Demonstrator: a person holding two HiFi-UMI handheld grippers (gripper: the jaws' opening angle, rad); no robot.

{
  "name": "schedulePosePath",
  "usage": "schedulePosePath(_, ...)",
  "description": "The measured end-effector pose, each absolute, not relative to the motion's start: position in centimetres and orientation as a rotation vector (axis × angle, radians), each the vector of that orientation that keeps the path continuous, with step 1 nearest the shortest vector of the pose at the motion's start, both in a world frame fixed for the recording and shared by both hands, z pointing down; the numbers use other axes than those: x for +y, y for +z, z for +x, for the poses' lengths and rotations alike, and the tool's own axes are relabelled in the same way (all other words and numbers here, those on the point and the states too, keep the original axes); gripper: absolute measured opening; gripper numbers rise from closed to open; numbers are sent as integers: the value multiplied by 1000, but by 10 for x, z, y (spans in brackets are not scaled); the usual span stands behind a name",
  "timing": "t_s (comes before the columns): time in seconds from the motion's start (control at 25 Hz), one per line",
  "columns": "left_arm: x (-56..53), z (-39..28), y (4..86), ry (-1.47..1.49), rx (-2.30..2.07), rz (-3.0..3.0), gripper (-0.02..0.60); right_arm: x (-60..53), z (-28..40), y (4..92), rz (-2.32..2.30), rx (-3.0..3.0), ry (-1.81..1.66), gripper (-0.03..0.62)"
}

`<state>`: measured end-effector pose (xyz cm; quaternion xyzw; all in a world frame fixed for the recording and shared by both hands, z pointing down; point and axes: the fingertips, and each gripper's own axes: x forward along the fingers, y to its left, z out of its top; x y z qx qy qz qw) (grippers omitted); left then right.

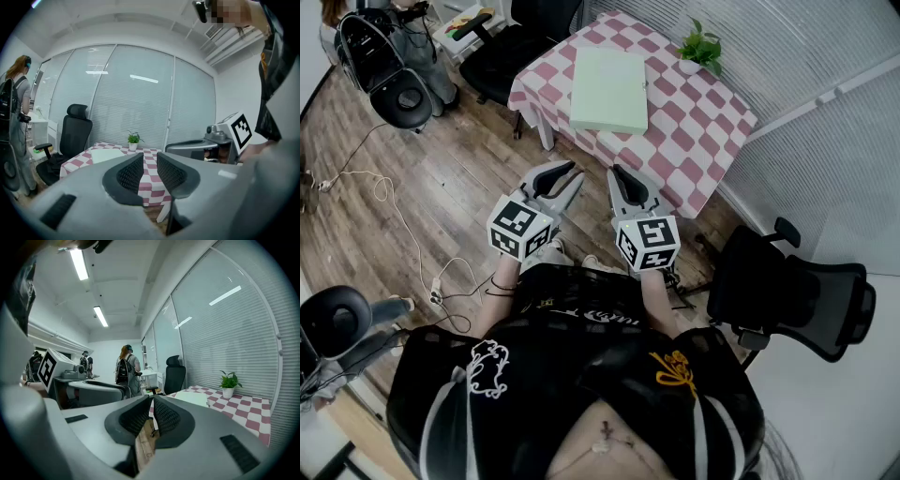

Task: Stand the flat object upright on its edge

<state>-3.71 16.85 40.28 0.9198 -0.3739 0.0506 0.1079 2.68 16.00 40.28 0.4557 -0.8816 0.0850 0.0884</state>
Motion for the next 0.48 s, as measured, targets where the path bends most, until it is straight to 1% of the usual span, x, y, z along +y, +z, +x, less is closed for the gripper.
schedulePosePath(0.48,159,-53,410,164,-1085,2703,98,149,12,411,1376,-2617,302,35)
